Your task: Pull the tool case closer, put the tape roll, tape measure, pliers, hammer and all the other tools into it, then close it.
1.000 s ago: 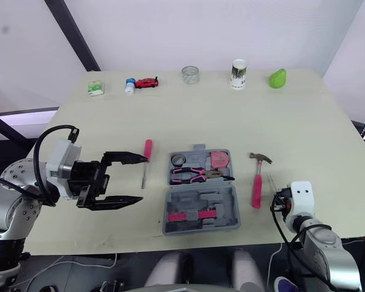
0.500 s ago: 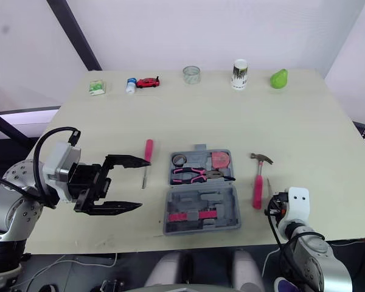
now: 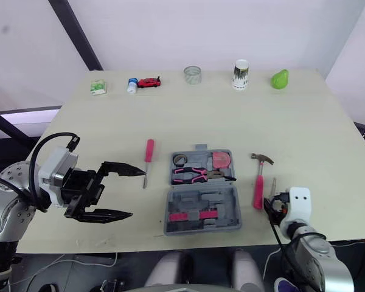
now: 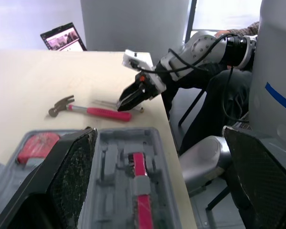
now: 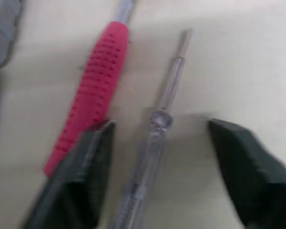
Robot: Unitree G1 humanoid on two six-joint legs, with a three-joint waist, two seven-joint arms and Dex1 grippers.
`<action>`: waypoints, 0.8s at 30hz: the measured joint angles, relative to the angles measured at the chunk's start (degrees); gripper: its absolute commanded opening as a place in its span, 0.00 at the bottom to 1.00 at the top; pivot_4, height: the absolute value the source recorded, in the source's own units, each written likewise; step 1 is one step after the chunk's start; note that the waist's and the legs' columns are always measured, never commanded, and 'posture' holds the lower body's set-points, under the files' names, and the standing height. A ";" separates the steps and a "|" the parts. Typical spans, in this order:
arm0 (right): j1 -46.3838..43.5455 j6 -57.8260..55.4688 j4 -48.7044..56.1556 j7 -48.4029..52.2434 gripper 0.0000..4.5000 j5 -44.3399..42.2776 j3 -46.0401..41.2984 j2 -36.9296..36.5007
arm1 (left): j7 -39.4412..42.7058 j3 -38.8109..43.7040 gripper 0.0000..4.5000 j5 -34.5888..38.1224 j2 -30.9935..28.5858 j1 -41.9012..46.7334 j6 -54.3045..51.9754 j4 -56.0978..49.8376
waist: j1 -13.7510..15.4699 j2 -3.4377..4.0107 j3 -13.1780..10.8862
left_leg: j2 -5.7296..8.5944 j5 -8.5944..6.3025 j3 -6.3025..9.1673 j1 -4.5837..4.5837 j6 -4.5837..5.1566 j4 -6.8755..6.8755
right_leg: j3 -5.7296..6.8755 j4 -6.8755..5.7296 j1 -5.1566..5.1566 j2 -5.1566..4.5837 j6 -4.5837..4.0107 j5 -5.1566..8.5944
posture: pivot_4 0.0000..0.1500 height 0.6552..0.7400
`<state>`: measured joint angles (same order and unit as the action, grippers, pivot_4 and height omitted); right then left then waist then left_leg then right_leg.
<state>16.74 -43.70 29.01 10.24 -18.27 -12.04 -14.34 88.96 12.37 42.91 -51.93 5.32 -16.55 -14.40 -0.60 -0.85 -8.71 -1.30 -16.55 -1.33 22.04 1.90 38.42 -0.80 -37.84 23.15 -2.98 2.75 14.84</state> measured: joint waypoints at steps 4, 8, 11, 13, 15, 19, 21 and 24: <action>0.62 -0.26 1.67 2.79 0.71 -1.10 -2.38 -4.08 | 0.00 0.00 1.00 0.01 0.01 -0.24 0.41 0.00 | -0.25 0.01 0.00 | -0.02 0.00 -0.02 -0.05 0.00 0.00 | -0.04 -0.03 0.00 0.05 0.00 0.00 | 1.00 1.00; 0.75 0.24 2.30 11.92 0.71 -3.78 -4.40 -14.26 | 0.01 0.00 1.00 0.02 0.03 -0.95 0.67 -0.01 | -0.24 0.02 -0.02 | -0.01 0.00 -0.02 -0.05 0.00 0.00 | -0.04 -0.03 -0.01 0.08 0.00 0.00 | 1.00 1.00; -0.66 0.38 2.02 17.73 0.71 -5.14 -4.38 -19.75 | 0.01 -0.15 1.00 0.00 0.07 -0.60 0.85 0.11 | -0.19 0.01 -0.02 | -0.01 0.00 -0.02 -0.06 0.00 0.01 | -0.05 -0.03 -0.02 0.09 0.00 0.00 | 1.00 1.00; -3.44 0.73 1.00 24.04 0.71 -6.72 -3.87 -25.43 | 0.01 -0.57 1.00 0.01 0.12 0.67 0.94 0.36 | -0.20 0.00 -0.03 | 0.01 0.00 -0.01 -0.05 0.01 0.04 | -0.04 -0.02 -0.03 0.09 0.01 0.00 | 1.00 1.00; -5.50 4.61 -1.20 30.22 0.71 -5.98 -3.11 -31.10 | 0.00 -0.76 1.00 0.02 0.12 1.55 0.87 0.32 | -0.14 -0.03 -0.03 | 0.01 0.00 0.02 -0.04 0.01 0.03 | 0.00 0.01 -0.04 0.10 0.00 0.00 | 1.00 1.00; -5.88 19.88 -8.90 41.41 0.71 1.48 2.79 -41.52 | -0.10 -0.95 1.00 0.15 0.12 2.67 0.32 0.29 | 0.06 -0.05 -0.10 | 0.03 0.00 0.03 0.02 0.01 0.05 | 0.05 0.08 -0.04 0.10 0.01 0.00 | 1.00 1.00; -8.13 28.13 -13.32 46.70 0.71 4.78 5.60 -44.38 | -0.22 -1.26 1.00 0.15 0.13 3.49 0.01 0.05 | -0.06 -0.11 -0.13 | 0.01 0.00 0.01 0.02 0.01 0.09 | 0.02 0.09 -0.04 0.11 0.02 -0.01 | 1.00 1.00; -17.32 48.13 -24.04 57.03 0.71 12.63 15.19 -48.26 | -0.65 -2.61 1.00 0.13 0.96 3.94 -0.52 -1.01 | -0.58 -0.12 -0.24 | 0.00 0.00 -0.10 -0.07 0.01 0.12 | -0.09 0.06 -0.07 0.14 0.02 -0.01 | 1.00 1.00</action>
<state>-0.58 4.43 4.97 67.27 -5.64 3.15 -62.60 88.32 9.75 43.04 -50.97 9.27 -17.07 -15.41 -1.18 -0.97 -8.95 -1.29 -16.55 -1.43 21.96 1.91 38.54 -0.89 -37.78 23.08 -2.83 2.77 14.83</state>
